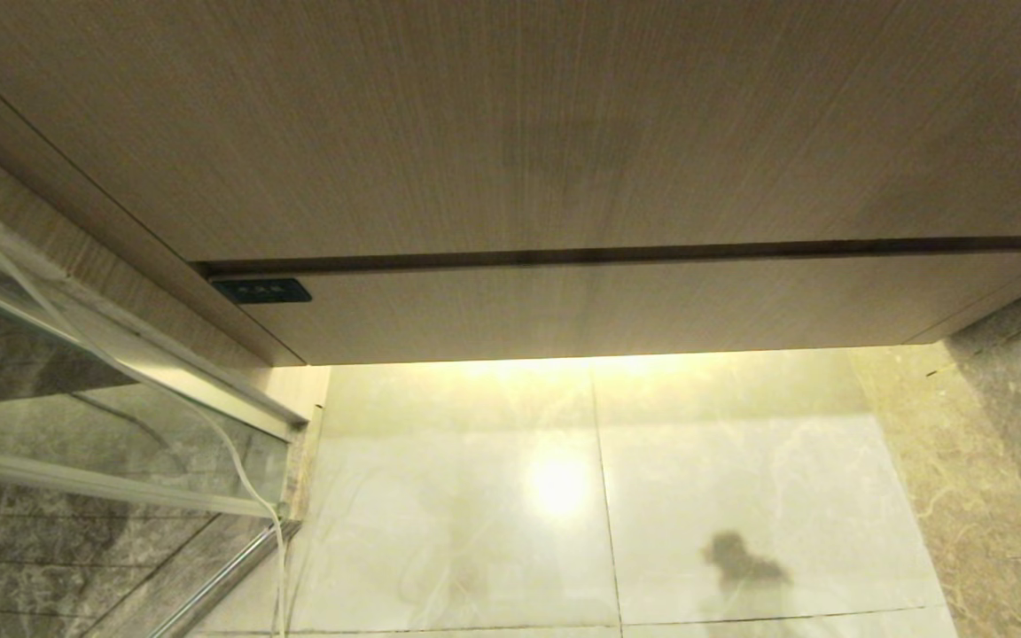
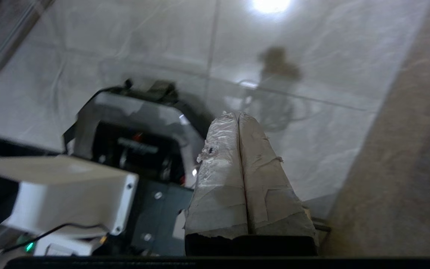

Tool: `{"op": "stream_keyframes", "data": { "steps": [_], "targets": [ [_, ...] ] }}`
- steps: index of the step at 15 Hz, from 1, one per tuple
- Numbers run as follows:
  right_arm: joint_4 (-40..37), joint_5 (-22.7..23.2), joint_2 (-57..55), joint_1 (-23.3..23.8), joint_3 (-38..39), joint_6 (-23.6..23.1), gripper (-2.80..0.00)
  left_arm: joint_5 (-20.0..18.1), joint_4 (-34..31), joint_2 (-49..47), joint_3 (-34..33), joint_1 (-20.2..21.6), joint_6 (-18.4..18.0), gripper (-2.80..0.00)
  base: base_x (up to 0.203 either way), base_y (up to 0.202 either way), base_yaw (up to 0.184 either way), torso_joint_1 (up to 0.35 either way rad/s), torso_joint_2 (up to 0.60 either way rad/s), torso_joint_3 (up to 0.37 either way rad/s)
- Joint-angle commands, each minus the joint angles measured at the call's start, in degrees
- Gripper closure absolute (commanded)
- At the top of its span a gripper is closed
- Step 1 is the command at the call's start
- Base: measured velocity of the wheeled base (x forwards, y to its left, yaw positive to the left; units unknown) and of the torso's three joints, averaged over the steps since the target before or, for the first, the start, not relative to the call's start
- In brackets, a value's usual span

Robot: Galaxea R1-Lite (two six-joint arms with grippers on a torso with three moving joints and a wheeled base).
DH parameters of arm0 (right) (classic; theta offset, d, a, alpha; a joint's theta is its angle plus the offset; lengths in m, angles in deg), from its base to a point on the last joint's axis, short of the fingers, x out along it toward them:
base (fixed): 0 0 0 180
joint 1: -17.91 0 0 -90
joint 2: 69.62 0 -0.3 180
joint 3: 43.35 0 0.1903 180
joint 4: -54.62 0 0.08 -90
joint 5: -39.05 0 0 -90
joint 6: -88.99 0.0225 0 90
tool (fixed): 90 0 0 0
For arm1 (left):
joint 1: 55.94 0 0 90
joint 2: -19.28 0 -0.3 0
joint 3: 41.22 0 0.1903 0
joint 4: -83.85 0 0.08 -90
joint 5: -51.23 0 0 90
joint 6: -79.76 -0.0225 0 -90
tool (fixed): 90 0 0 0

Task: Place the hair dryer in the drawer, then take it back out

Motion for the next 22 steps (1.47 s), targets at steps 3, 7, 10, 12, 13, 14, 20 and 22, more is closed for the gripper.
{"op": "stream_keyframes", "data": {
  "steps": [3, 7, 10, 12, 13, 14, 20, 22],
  "targets": [
    [-0.4, 11.2, -8.4, -1.0, 0.0, -0.6, 0.0, 0.0, 0.0, 0.0, 0.0, 0.0, -0.1, -2.8, 0.0, 0.0, 0.0, 0.0, 0.0, 0.0],
    [-0.8, 14.8, -10.7, -1.6, 2.3, -8.4, 0.0, 0.0, 0.0, 0.0, 0.0, 0.0, -0.1, -2.8, 0.0, 0.0, 0.0, 0.0, 0.0, 0.0],
    [-0.5, 14.6, -12.4, -6.3, 4.7, -5.7, 0.0, 0.0, 0.0, 0.0, 0.0, 0.0, 0.0, -2.8, 0.0, 0.0, 0.0, 0.0, 0.0, 0.0],
    [0.4, 14.3, -14.9, -8.3, 5.1, -4.2, 0.0, 0.0, 0.0, 0.0, 0.0, 0.0, 0.0, -2.8, 0.0, 0.0, 0.0, 0.0, 0.0, 0.0],
    [1.9, 13.5, -16.0, -9.5, 5.2, -4.2, 0.0, 0.0, 0.0, 0.0, 0.0, 0.0, 0.0, -2.8, 0.0, 0.0, 0.0, 0.0, 0.0, 0.0],
    [3.4, 12.4, -16.5, -10.1, 5.9, -4.1, 0.0, 0.0, 0.0, 0.0, 0.0, 0.0, -0.1, -2.8, 0.0, 0.0, 0.0, 0.0, 0.0, 0.0],
    [8.1, -4.8, -21.6, -14.1, 10.2, -3.7, 0.0, 0.0, 0.0, 0.0, 0.0, 0.0, 0.0, -2.8, 0.0, 0.0, 0.0, 0.0, 0.0, 0.0],
    [12.3, -4.9, -23.6, -15.4, 9.7, -2.4, 0.0, 0.0, 0.0, 0.0, 0.0, 0.0, -0.1, -2.8, 0.0, 0.0, 0.0, 0.0, 0.0, 0.0]
  ]
}}
